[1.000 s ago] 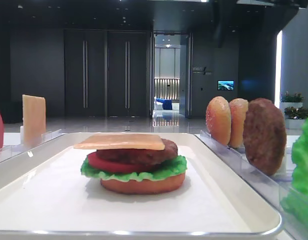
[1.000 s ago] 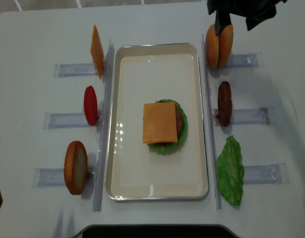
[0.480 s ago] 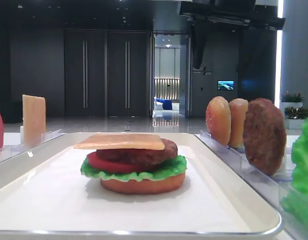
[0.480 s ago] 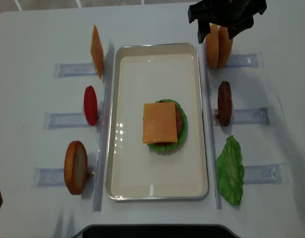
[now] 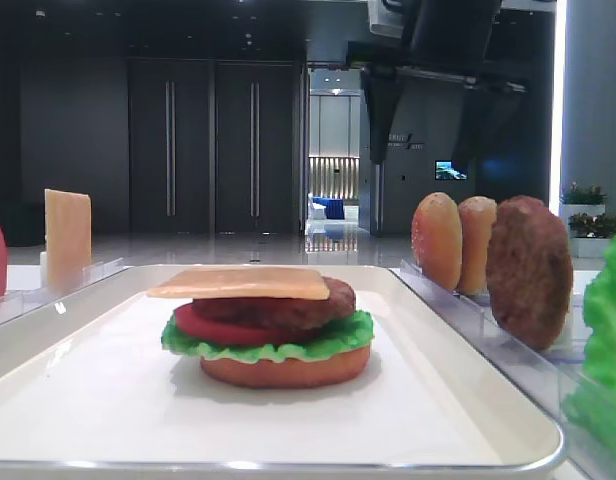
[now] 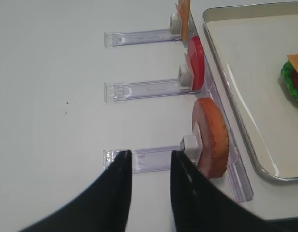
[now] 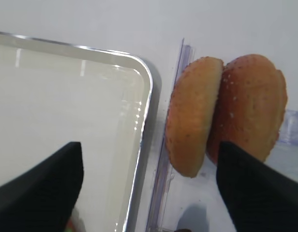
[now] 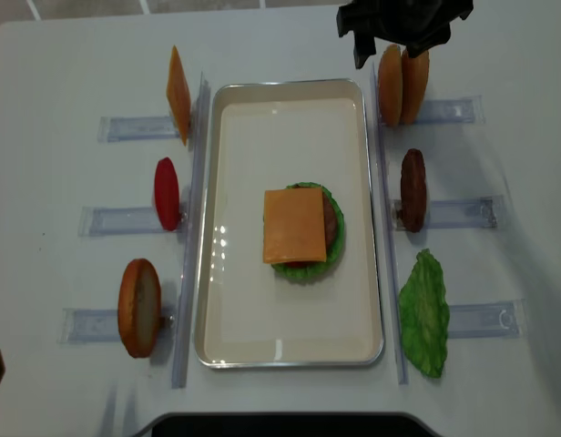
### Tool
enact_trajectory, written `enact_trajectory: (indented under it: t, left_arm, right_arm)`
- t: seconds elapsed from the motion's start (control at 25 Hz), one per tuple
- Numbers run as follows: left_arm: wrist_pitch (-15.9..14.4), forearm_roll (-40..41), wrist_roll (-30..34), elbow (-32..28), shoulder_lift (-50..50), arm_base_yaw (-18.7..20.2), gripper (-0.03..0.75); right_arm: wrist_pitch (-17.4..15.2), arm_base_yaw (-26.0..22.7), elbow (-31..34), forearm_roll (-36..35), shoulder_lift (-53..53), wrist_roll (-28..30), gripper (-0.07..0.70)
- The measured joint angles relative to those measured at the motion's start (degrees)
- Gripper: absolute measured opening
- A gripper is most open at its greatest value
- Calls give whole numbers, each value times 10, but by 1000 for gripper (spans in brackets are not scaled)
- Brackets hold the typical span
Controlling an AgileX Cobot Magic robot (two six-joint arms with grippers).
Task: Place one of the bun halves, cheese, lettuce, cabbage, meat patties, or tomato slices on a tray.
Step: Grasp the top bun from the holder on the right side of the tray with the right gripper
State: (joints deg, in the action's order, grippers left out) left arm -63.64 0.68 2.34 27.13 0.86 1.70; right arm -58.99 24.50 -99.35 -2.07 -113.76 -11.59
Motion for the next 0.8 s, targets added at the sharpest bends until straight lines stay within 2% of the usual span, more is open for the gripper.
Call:
enact_trajectory:
  t: [0.44, 0.8]
  left_arm:
    - [0, 0, 0, 0, 0, 0, 213]
    - [0, 0, 0, 0, 0, 0, 213]
  right_arm:
    - [9, 0, 0, 12, -39, 11, 538]
    - [28, 0, -1, 15, -60, 13, 537]
